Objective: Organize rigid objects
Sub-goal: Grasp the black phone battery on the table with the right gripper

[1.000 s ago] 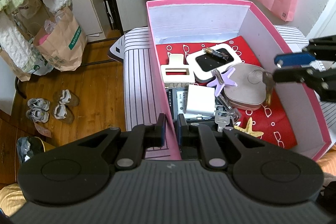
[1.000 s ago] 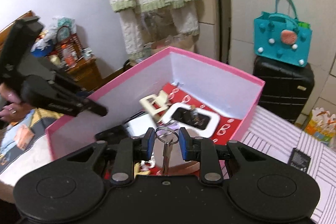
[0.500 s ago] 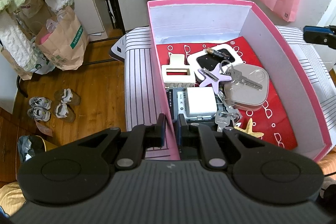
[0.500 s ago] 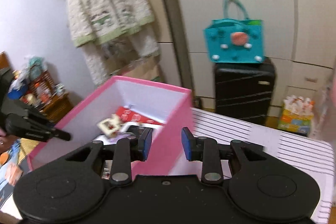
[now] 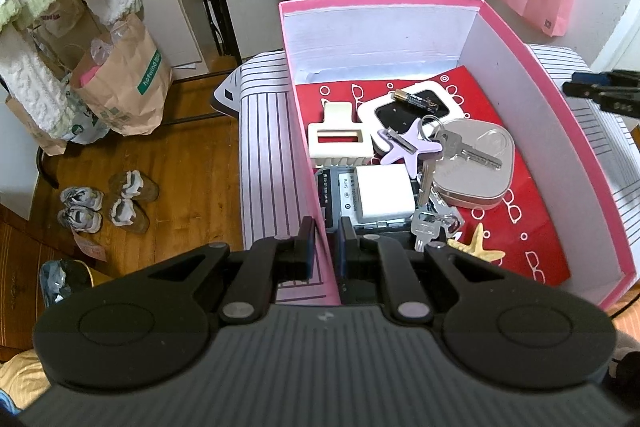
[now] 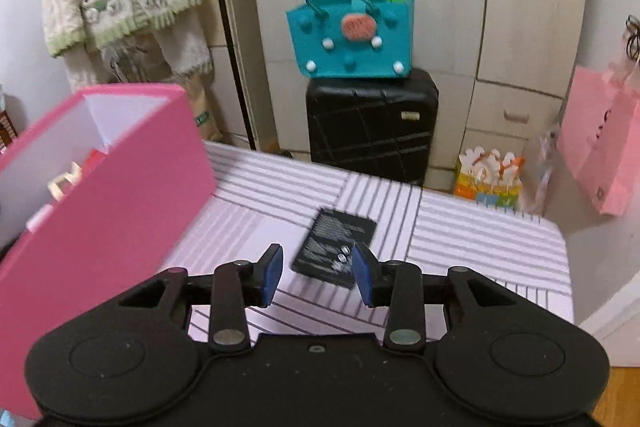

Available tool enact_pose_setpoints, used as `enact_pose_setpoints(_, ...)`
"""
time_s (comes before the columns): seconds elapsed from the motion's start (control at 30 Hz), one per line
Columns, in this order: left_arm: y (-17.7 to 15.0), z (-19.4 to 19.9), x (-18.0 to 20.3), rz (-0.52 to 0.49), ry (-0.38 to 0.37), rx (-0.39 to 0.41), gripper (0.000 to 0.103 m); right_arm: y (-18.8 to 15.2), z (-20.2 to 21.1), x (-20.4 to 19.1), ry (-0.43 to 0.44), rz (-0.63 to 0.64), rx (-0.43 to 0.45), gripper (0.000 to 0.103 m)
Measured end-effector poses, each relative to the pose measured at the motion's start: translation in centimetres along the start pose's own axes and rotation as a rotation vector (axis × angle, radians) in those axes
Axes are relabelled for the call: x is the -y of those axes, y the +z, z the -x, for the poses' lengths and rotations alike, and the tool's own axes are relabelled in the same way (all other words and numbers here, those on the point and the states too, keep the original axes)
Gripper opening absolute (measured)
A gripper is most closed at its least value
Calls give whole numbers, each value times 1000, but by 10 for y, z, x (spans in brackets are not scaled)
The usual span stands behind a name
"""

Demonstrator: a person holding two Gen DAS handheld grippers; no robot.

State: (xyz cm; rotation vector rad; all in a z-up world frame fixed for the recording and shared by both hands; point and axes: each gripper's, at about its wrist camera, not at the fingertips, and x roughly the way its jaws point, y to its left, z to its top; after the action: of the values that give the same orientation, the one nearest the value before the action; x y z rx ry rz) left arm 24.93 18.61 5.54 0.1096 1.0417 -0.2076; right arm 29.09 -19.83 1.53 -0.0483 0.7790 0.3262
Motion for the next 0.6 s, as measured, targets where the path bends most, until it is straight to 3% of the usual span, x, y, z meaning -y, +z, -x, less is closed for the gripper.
enact_pose_setpoints(0.3,0,1,2,4,-3,1,11,3,-32,9,17,-57,-1,48)
enact_pose_setpoints(0.4,0,1,1,3,-3,0,11,7,-40,12,-3,-89,-13,49)
enact_pose_setpoints(0.53,0,0,2,4,-4,0,11,9,-51,10,-69,-105,-54,59)
enact_pose_setpoints(0.6,0,1,2,4,-1,2,11,11,-53,12,-53,-140,-68,59)
